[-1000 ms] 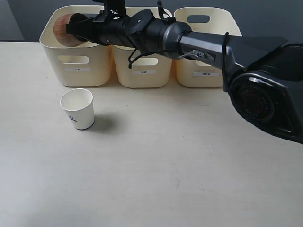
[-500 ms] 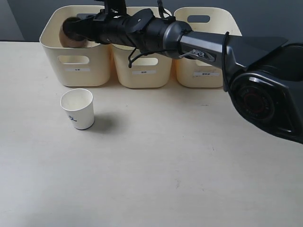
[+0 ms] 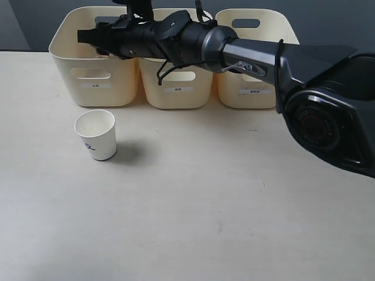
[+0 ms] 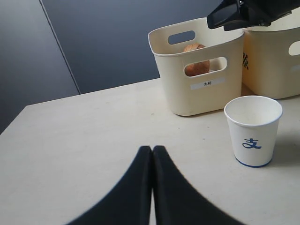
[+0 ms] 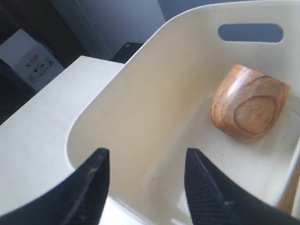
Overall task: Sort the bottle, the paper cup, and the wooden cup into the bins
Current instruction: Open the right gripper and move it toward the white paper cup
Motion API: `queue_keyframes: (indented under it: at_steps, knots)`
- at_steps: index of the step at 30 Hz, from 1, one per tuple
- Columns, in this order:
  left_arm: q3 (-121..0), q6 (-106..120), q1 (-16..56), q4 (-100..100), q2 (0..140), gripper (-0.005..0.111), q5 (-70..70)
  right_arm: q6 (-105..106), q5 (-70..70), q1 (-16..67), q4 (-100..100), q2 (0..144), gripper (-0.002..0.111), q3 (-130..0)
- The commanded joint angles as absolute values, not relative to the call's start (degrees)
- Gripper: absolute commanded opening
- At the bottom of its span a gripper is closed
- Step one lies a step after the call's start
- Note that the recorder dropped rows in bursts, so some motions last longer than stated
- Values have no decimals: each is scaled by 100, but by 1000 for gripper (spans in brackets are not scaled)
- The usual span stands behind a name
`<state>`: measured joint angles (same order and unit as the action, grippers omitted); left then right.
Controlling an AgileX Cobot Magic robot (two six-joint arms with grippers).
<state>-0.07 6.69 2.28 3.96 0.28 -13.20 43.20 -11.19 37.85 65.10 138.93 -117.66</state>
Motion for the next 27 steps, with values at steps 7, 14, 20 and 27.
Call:
queue_keyframes:
  at_steps: [7,14,20,27]
  knots:
    - [0,658,247,396,0,0,-1288,4332,-2927,3772,6127,13163,49,-11794]
    - [0,658,247,396,0,0,-1288,3174,-4353,3772,4493,12746,49,-11794]
    - [0,658,247,396,0,0,-1290,1992,-5544,3772,3265,12738,49,-11794]
    - [0,658,247,396,0,0,-1290,1755,-5915,3772,3239,12893,49,-11794]
